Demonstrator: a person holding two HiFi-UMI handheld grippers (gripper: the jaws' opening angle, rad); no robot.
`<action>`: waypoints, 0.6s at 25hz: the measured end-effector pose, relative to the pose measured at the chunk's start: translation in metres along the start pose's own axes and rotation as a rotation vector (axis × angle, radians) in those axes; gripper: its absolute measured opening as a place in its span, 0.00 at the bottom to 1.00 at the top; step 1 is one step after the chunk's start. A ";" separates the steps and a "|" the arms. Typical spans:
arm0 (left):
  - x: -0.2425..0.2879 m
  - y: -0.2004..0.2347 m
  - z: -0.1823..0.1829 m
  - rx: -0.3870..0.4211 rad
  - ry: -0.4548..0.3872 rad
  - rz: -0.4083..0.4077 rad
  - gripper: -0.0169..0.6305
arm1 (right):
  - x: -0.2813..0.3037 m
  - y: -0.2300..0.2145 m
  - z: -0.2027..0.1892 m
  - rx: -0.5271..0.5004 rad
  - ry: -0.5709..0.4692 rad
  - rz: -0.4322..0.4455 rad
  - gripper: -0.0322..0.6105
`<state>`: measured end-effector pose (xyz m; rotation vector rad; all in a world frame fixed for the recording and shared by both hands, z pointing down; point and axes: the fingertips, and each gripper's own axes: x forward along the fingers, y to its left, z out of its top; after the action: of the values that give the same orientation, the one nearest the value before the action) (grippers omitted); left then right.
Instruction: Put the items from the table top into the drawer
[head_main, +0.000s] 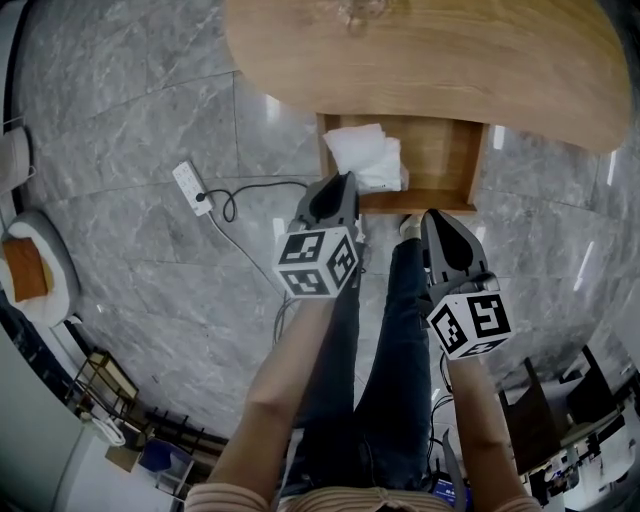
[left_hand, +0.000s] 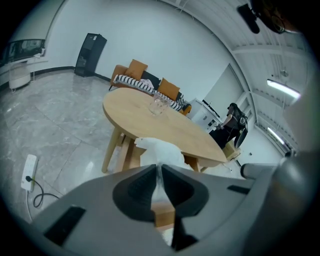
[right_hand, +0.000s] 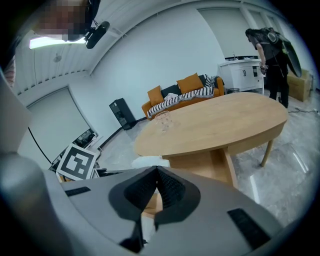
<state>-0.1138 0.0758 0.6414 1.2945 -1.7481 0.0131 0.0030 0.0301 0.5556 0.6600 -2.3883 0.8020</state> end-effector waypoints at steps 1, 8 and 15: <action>0.003 0.002 -0.003 0.001 0.004 0.000 0.09 | 0.002 0.001 -0.003 0.000 0.002 0.000 0.06; 0.022 0.021 -0.024 -0.004 0.038 0.013 0.09 | 0.023 0.009 -0.022 -0.007 0.027 0.010 0.06; 0.043 0.034 -0.043 -0.019 0.071 0.034 0.09 | 0.037 0.006 -0.038 0.004 0.060 0.007 0.06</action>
<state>-0.1120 0.0799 0.7105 1.2357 -1.7054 0.0608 -0.0160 0.0490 0.6021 0.6208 -2.3372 0.8184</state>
